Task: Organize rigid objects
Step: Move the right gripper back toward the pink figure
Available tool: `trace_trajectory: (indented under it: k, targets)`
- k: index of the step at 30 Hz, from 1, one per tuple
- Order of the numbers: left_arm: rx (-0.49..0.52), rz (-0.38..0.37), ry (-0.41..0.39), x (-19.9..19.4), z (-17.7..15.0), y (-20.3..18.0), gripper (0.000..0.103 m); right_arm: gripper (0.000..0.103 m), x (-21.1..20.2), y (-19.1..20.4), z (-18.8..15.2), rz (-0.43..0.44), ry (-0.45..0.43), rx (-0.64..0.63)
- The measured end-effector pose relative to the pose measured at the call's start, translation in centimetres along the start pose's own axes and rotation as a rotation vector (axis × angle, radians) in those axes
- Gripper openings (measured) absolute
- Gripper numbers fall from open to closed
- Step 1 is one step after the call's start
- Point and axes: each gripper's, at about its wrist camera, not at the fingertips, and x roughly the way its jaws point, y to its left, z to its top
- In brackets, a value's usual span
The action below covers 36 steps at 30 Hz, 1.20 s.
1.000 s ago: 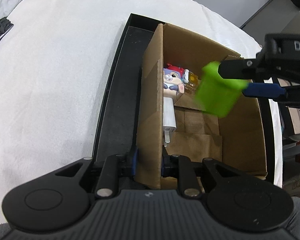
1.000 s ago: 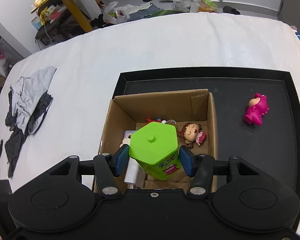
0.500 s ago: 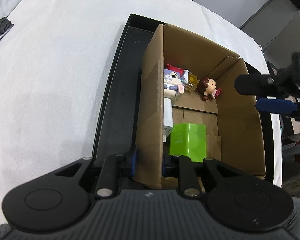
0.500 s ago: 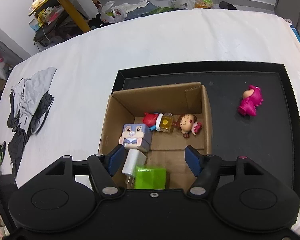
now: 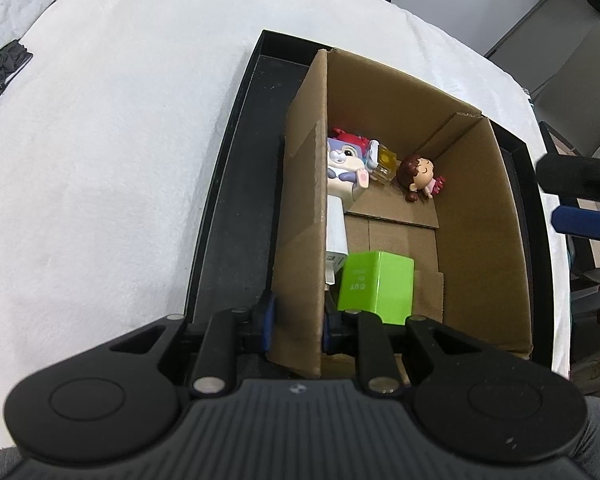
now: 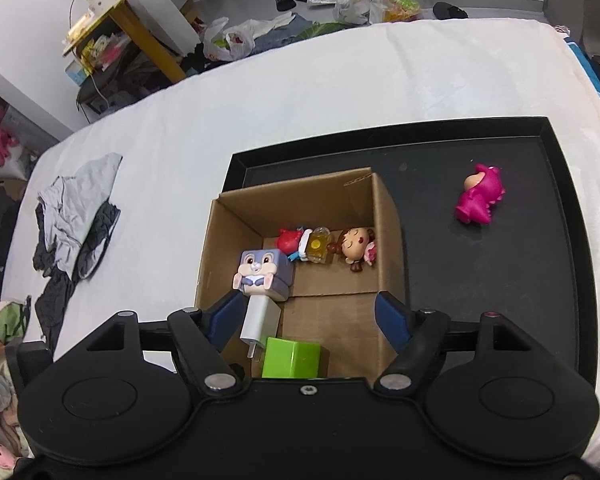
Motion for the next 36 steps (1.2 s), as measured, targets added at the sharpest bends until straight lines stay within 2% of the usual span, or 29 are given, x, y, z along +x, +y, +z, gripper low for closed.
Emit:
trace_trajectory:
  k: [19,33,36]
  targets:
    - [-0.024,0.035,-0.011,-0.3,-0.2,-0.5,0.018,0.072,-4.1,-7.4,0.0,0.04,-0.067,0.103]
    - [-0.032,0.059,-0.009,-0.3,-0.2,-0.9,0.018,0.073,-4.6,-12.3,-0.8,0.031,-0.08,0.179]
    - [-0.033,0.062,-0.008,-0.3,-0.2,-1.0,0.018,0.076,-4.4,-13.1,-0.8,0.023,-0.078,0.191]
